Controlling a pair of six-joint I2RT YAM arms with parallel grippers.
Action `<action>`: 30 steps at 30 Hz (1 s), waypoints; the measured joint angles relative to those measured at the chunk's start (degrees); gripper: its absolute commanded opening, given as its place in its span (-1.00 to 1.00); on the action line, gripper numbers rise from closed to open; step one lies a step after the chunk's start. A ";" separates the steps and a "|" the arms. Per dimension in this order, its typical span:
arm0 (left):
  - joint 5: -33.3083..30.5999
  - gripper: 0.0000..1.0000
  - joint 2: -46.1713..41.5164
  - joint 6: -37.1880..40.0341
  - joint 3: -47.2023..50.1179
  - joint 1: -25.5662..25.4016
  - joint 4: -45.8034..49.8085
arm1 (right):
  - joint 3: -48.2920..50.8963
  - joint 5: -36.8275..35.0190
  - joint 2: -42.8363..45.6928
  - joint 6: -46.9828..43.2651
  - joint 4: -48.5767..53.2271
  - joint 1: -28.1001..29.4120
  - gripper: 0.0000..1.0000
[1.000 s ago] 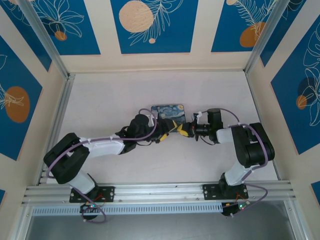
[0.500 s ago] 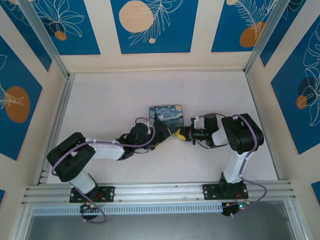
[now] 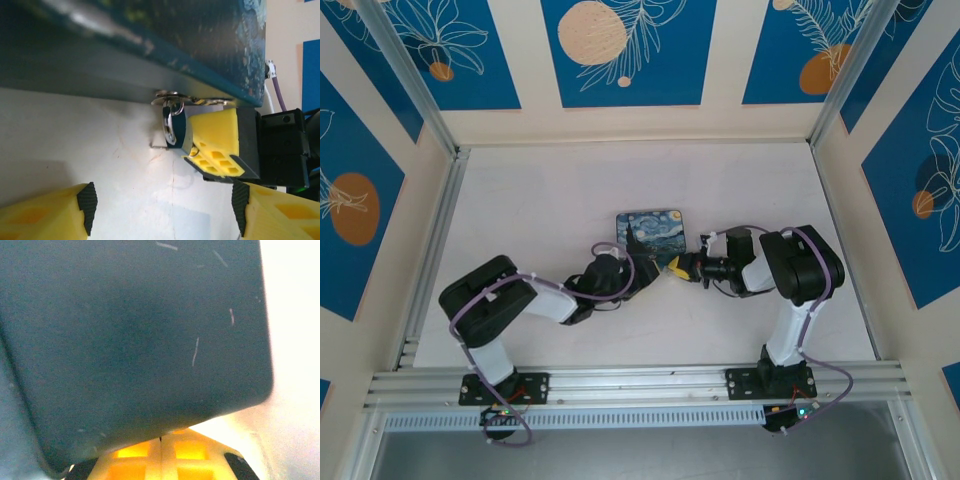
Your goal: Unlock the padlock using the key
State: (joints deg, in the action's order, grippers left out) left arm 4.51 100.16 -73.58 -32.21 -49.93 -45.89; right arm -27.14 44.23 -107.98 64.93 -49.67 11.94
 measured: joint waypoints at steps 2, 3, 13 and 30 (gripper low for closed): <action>-1.60 0.30 0.98 -0.44 -0.02 -0.37 -1.73 | 0.00 -0.09 -0.26 0.00 -0.57 0.11 -1.00; -2.23 0.28 1.44 -0.87 -0.02 -0.50 -2.45 | 0.00 -0.11 -0.31 0.00 -0.72 0.11 -1.00; -9.66 0.03 7.61 -3.72 -0.44 -2.14 -12.50 | -0.02 -0.09 -1.11 0.00 -2.64 0.11 -1.00; -15.39 -0.22 12.81 -4.52 -3.04 -3.15 -17.22 | -0.13 -0.09 -1.75 0.00 -3.89 0.11 -1.00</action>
State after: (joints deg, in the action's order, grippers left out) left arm -10.87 112.97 -78.11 -35.24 -53.08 -63.11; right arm -27.27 44.14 -109.73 64.93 -53.56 12.05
